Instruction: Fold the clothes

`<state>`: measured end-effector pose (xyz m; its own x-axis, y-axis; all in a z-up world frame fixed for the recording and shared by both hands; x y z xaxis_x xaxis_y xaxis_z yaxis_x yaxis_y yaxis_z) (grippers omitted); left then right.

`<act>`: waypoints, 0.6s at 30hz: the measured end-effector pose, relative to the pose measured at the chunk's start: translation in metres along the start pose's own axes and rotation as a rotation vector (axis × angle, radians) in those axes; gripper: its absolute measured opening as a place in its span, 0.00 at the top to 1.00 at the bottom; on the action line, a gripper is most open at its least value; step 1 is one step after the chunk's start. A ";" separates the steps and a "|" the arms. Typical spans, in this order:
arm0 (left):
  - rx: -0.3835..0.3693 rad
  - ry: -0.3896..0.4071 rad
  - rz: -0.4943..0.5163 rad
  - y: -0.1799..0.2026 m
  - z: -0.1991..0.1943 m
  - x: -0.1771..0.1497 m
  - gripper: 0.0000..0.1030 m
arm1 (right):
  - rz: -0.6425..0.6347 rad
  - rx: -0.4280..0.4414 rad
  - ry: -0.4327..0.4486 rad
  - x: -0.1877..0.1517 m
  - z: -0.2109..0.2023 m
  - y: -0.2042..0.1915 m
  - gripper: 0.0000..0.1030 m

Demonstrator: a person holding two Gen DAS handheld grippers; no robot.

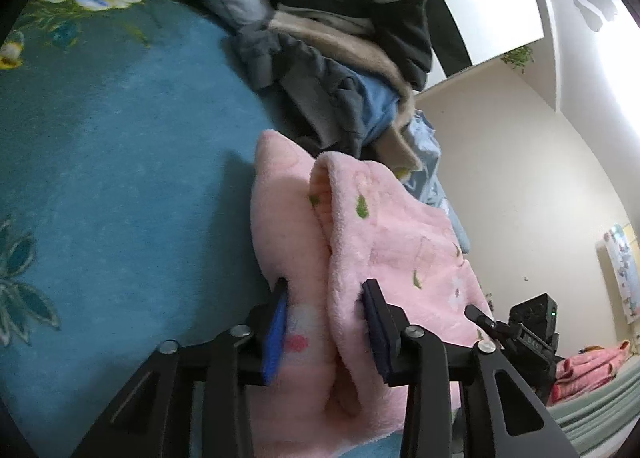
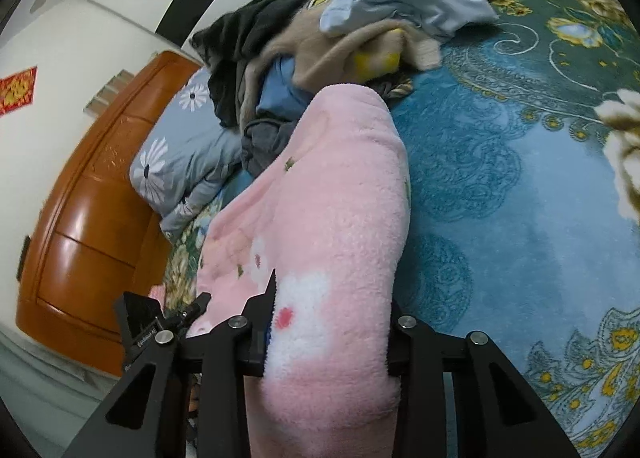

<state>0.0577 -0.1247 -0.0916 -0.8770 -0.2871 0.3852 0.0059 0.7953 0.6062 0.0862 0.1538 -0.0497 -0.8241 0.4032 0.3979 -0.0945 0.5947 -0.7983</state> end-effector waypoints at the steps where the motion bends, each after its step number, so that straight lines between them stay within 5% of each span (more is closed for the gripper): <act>1: 0.016 0.018 0.018 0.001 -0.004 -0.001 0.52 | 0.000 -0.007 -0.004 -0.001 0.001 0.003 0.64; 4: 0.048 0.069 0.084 0.012 -0.018 -0.003 0.43 | 0.013 -0.026 -0.012 -0.004 0.000 0.015 0.63; 6: 0.004 0.068 0.110 0.024 -0.024 -0.006 0.41 | 0.023 -0.042 -0.022 -0.005 -0.001 0.024 0.60; 9: -0.053 0.015 0.127 0.035 -0.018 -0.016 0.33 | 0.038 -0.049 -0.025 -0.007 -0.003 0.035 0.56; 13: 0.002 -0.083 0.079 0.022 0.010 -0.028 0.33 | 0.039 -0.049 -0.032 -0.012 -0.006 0.043 0.53; 18: -0.142 -0.143 -0.027 0.020 0.013 -0.028 0.30 | 0.032 -0.047 -0.036 -0.015 -0.009 0.048 0.51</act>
<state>0.0762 -0.0941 -0.0989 -0.9369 -0.2203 0.2713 0.0408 0.7021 0.7109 0.0994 0.1826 -0.0896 -0.8457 0.3976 0.3558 -0.0428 0.6141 -0.7880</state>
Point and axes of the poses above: each gripper's, at about its wrist camera, not at the fingertips, and z roughly the way its jaws point, y to its right, x to its top, the point moved 6 cm from there along z, roughly the way its jaws point, and after that the axes turned 15 degrees about x, right-handed, at the moved point
